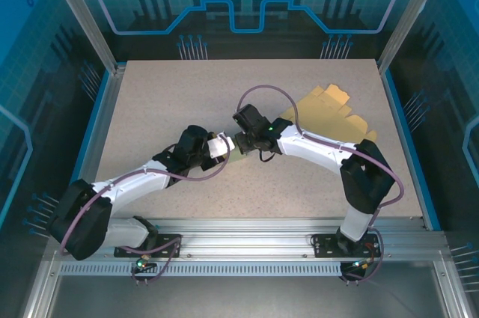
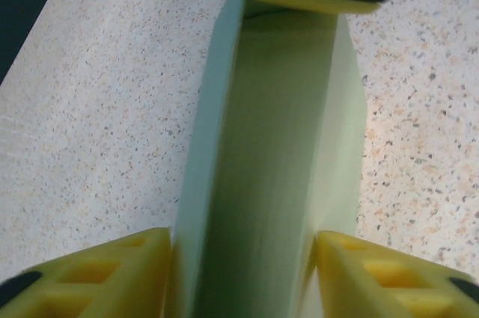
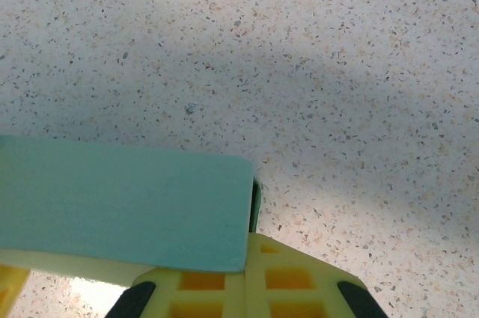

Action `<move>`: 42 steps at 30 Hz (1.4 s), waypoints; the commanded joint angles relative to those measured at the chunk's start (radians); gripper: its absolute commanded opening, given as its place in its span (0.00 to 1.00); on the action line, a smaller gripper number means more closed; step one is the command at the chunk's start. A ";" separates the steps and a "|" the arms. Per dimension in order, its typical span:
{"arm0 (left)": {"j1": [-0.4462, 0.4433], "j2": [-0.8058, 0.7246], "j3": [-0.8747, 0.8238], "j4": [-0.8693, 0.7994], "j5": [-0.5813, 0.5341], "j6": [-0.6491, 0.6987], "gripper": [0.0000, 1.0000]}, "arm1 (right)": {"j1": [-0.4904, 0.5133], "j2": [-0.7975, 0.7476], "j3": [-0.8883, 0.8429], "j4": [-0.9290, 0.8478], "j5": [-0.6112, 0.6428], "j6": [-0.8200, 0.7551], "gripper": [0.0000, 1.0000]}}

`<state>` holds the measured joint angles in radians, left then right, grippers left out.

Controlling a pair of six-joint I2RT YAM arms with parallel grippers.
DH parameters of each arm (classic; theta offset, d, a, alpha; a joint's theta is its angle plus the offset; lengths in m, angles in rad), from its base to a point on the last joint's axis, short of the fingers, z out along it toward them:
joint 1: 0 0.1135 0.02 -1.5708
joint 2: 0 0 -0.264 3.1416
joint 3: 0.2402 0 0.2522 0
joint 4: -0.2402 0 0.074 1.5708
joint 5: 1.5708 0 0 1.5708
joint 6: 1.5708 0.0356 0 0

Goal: Fold the paper box

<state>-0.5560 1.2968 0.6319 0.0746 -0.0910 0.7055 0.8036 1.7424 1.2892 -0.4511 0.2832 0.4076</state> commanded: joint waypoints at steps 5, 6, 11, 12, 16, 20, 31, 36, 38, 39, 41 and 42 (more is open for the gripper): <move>0.003 0.052 -0.018 0.028 -0.028 0.009 0.23 | 0.003 -0.069 -0.044 -0.081 -0.139 0.016 0.10; 0.004 0.056 -0.017 0.029 -0.026 0.011 0.23 | -0.001 -0.084 -0.048 -0.080 -0.149 0.018 0.14; 0.002 0.067 -0.018 0.024 -0.026 0.013 0.23 | -0.043 -0.179 -0.081 -0.047 -0.225 0.056 0.27; 0.002 0.070 -0.018 0.022 -0.026 0.014 0.22 | -0.055 -0.195 -0.090 -0.030 -0.243 0.067 0.29; 0.004 0.073 -0.015 0.018 -0.023 0.011 0.22 | -0.113 -0.200 -0.091 0.003 -0.285 0.114 0.39; 0.003 0.076 -0.015 0.014 -0.021 0.011 0.22 | -0.168 -0.132 -0.071 0.068 -0.387 0.152 0.47; -0.005 0.081 -0.009 -0.003 -0.014 0.011 0.22 | -0.224 0.047 0.047 0.103 -0.513 0.141 0.58; -0.007 0.074 0.022 -0.033 -0.021 -0.040 0.27 | -0.224 0.081 0.034 0.080 -0.500 0.131 0.45; -0.004 0.063 0.064 -0.080 -0.021 -0.086 0.40 | -0.225 0.082 0.006 0.089 -0.494 0.134 0.40; -0.005 0.056 0.083 -0.104 -0.019 -0.097 0.46 | -0.225 0.084 -0.004 0.094 -0.490 0.132 0.38; -0.006 0.036 0.124 -0.159 -0.016 -0.114 0.58 | -0.225 0.087 -0.022 0.100 -0.487 0.134 0.37; -0.005 0.025 0.138 -0.174 -0.015 -0.115 0.62 | -0.225 0.086 -0.026 0.101 -0.487 0.132 0.37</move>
<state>-0.5598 1.3441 0.7086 0.0200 -0.1101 0.6422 0.5877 1.8107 1.2976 -0.3355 -0.2024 0.5465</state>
